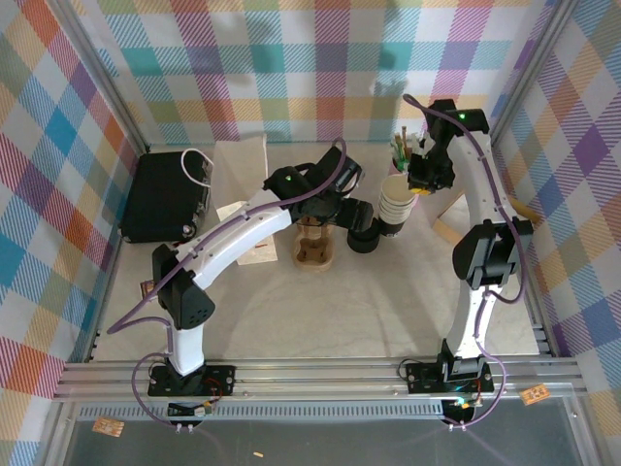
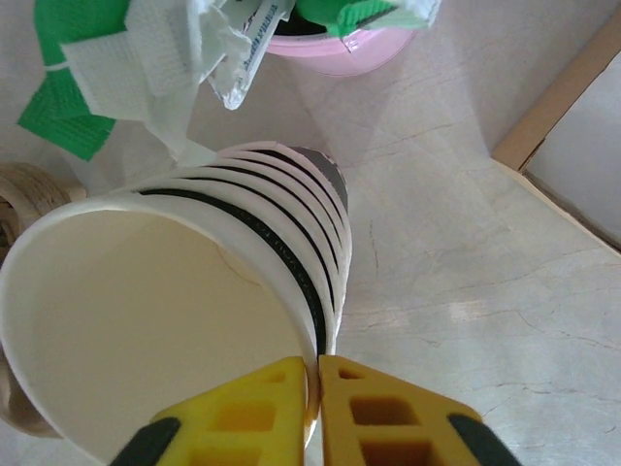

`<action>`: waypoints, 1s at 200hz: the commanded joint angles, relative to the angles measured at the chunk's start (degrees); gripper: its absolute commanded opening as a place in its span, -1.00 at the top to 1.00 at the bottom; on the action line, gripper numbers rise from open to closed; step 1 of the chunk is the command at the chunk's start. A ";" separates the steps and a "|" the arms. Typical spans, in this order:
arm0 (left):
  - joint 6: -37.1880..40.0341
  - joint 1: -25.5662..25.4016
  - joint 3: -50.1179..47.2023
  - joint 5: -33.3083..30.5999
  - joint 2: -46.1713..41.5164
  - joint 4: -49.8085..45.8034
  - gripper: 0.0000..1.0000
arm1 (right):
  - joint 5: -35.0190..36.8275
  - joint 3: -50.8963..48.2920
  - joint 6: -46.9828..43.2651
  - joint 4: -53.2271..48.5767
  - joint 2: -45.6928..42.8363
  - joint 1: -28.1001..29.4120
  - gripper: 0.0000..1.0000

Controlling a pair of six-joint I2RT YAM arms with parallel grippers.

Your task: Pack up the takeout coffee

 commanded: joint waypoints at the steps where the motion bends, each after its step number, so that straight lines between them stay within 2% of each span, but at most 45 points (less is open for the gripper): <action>1: -0.59 -0.19 2.19 -0.11 0.88 -0.93 -0.43 | -0.46 2.89 -1.22 -2.94 0.97 -0.10 0.84; 63: -1.19 -0.21 3.07 -1.15 0.23 -1.70 -0.43 | -1.15 4.92 -1.93 -4.59 0.41 -0.11 1.00; 157: -1.87 -0.19 4.54 -1.95 -1.11 -1.66 -0.43 | -2.50 13.41 -1.51 -9.73 -0.73 -0.11 1.00; 200: -1.95 -0.19 4.80 -3.08 -2.57 -1.01 -0.43 | -2.87 13.63 -0.54 -9.84 -3.12 -0.11 1.00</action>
